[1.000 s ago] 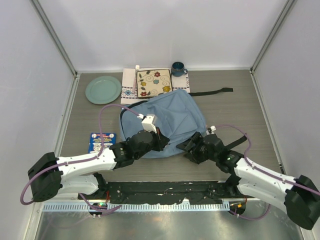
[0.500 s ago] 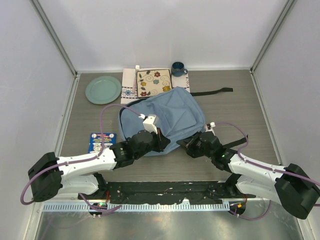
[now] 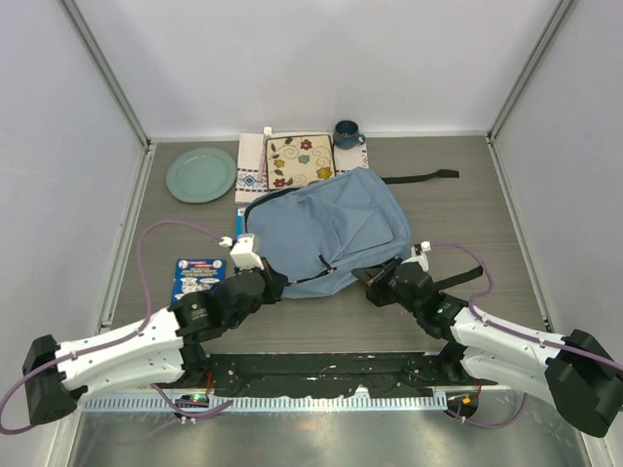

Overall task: Pack the student bag
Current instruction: Unzip the student bag at the center of the board.

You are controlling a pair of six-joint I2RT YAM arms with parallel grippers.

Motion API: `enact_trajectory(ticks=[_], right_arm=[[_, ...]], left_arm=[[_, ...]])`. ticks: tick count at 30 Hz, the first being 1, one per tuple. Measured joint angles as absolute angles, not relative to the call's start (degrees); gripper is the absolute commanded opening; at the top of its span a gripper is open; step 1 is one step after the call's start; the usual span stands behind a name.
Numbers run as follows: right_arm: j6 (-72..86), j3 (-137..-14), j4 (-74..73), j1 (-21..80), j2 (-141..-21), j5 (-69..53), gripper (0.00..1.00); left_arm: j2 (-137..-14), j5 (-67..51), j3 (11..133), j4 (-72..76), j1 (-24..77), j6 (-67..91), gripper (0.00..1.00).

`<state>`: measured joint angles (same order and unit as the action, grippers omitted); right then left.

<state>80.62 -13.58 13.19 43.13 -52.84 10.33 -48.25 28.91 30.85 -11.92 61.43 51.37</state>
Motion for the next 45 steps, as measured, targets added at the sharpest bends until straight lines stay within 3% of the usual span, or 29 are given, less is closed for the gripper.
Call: enact_trajectory(ticks=[6,9,10,13,20,25,35,45], right_arm=[[80.2,-13.2,11.9,43.0,-52.9,12.5,0.01],[78.3,-13.2,11.6,43.0,-52.8,12.3,0.33],[77.3,-13.4,11.3,43.0,-52.7,12.3,0.48],[73.6,-14.7,7.4,42.3,-51.7,11.5,0.66],[70.9,-17.4,-5.1,41.8,-38.2,5.9,0.69],[77.6,-15.0,-3.6,43.1,-33.9,0.3,0.69],[86.8,-21.6,7.9,61.5,-58.4,5.1,0.70],[95.5,-25.3,21.1,67.0,-72.8,13.7,0.72]], left_arm=[[-39.4,36.4,30.4,-25.7,61.4,54.8,0.00],[-37.3,37.9,30.4,-28.4,61.4,55.1,0.00],[-37.0,37.8,30.4,-28.5,61.4,55.0,0.00],[-37.3,36.8,30.4,-27.7,61.4,53.1,0.00],[-44.3,32.3,30.5,-22.8,61.4,49.8,0.00],[-45.4,30.2,30.5,-20.3,61.4,48.3,0.00],[-43.9,29.6,30.7,-19.2,61.4,47.1,0.00],[-42.7,29.1,30.7,-18.8,61.4,46.0,0.00]])
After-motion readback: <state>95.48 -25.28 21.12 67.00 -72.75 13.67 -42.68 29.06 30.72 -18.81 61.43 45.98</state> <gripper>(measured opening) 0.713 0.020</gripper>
